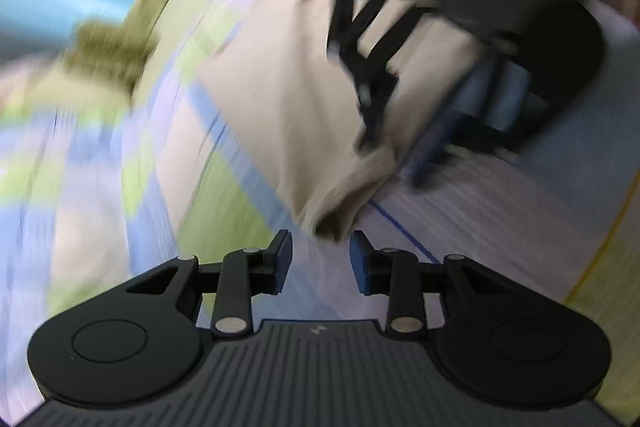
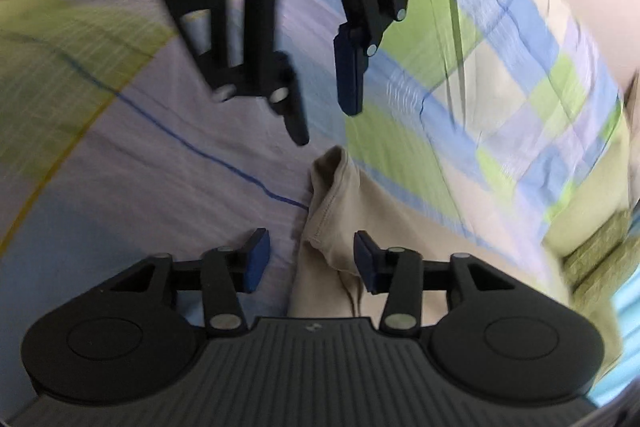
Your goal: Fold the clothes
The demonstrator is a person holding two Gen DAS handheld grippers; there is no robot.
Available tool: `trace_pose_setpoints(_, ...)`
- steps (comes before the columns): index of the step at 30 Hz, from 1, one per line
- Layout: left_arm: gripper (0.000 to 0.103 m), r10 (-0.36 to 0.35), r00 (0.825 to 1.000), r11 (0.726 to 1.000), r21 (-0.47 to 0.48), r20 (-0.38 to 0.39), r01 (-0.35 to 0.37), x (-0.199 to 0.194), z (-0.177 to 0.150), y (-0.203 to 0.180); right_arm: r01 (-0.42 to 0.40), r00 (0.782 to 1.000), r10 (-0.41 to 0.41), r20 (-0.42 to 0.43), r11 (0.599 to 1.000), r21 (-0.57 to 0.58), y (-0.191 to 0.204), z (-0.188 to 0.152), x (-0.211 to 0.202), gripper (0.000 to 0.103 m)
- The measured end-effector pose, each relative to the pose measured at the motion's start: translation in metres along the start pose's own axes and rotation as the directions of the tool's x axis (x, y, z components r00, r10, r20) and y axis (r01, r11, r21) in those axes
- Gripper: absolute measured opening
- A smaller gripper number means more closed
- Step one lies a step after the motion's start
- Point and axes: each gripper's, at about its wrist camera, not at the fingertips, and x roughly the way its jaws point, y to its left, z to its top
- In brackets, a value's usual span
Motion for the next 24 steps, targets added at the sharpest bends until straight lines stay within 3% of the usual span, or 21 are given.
trace_pose_setpoints(5, 0.047, -0.012, 0.998, 0.989, 0.147, 0.058, 0.004, 0.022, 0.005, -0.006, -0.006, 1.000, 0.005, 0.006, 0.992, 0.123, -0.018, 0.003, -0.004, 0.004)
trace_pose_setpoints(8, 0.049, -0.057, 0.996, 0.966, 0.254, 0.073, 0.037, 0.030, 0.004, -0.013, 0.013, 1.000, -0.016, 0.010, 0.982, 0.187, -0.027, 0.003, -0.005, 0.004)
trace_pose_setpoints(11, 0.052, -0.049, 0.995, 0.950, 0.311, 0.084, 0.020, 0.036, -0.002, -0.014, 0.046, 0.999, -0.052, 0.014, 0.962, 0.269, -0.040, 0.003, -0.007, 0.004)
trace_pose_setpoints(13, 0.041, -0.043, 0.996, 0.954, 0.298, 0.077, 0.019, 0.043, -0.001, -0.012, 0.026, 0.999, -0.034, 0.020, 0.952, 0.305, -0.043, 0.002, -0.010, 0.005)
trace_pose_setpoints(14, 0.008, -0.054, 0.996, 0.960, 0.279, 0.070, 0.032, 0.047, 0.000, -0.008, 0.015, 0.999, -0.023, 0.023, 0.947, 0.321, -0.044, 0.002, -0.012, 0.006)
trace_pose_setpoints(16, 0.005, -0.067, 0.996, 0.964, 0.260, 0.060, 0.049, 0.055, 0.001, -0.006, 0.024, 1.000, -0.029, 0.009, 0.944, 0.328, -0.040, -0.004, -0.023, 0.025)
trace_pose_setpoints(20, 0.005, -0.077, 0.995, 0.968, 0.243, 0.060, 0.061, 0.058, -0.001, -0.004, 0.135, 0.990, -0.113, -0.084, 0.934, 0.331, -0.027, -0.036, -0.062, 0.026)
trace_pose_setpoints(22, 0.005, -0.083, 0.995, 0.972, 0.224, 0.055, 0.069, 0.059, -0.001, -0.003, 0.219, 0.967, -0.166, -0.193, 0.931, 0.293, -0.018, -0.073, -0.088, 0.031)
trace_pose_setpoints(24, 0.005, -0.093, 0.995, 0.974, 0.209, 0.040, 0.082, 0.064, 0.000, -0.002, 0.236, 0.951, -0.177, -0.253, 0.946, 0.223, -0.008, -0.099, -0.097, 0.034)
